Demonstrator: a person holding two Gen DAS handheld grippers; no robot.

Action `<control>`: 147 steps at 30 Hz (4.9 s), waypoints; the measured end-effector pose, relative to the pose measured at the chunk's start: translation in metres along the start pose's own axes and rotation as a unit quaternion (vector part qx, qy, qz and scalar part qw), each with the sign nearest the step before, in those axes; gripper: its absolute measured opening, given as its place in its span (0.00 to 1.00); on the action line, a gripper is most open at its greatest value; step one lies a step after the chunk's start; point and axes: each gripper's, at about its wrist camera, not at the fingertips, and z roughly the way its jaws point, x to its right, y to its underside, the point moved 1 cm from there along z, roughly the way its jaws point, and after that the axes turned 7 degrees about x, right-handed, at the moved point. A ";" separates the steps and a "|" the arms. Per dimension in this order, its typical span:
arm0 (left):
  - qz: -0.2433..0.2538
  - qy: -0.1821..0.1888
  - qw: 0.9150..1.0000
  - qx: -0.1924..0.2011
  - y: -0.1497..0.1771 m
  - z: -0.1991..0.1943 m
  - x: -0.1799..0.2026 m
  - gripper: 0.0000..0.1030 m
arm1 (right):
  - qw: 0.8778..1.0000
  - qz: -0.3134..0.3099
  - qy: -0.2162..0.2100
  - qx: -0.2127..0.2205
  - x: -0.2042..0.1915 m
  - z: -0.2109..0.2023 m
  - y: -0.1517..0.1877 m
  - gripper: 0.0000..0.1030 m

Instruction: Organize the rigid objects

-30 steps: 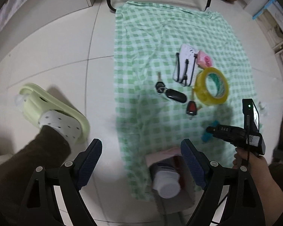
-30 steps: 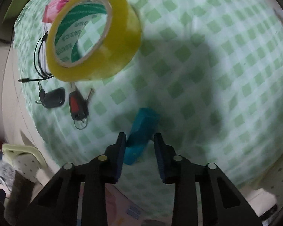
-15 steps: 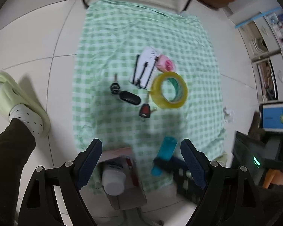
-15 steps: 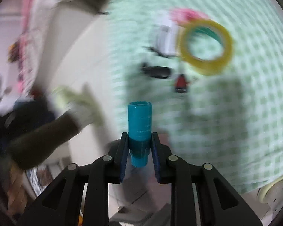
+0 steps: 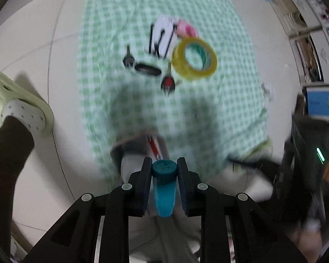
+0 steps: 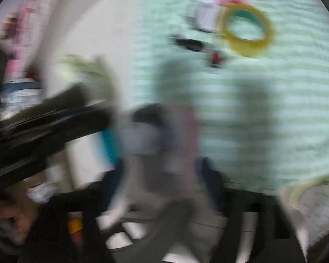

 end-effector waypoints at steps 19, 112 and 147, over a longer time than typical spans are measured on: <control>0.035 -0.058 0.996 -0.052 -0.014 0.041 0.022 0.83 | 0.982 0.039 0.179 0.033 0.073 0.028 -0.023 0.66; -0.124 -0.016 0.992 0.022 -0.015 0.000 -0.037 0.82 | 0.971 -0.018 0.230 0.060 -0.003 0.073 -0.034 0.87; -0.116 -0.187 0.971 0.094 -0.057 -0.013 -0.051 0.82 | 0.987 -0.138 0.027 0.078 -0.084 0.098 -0.164 0.04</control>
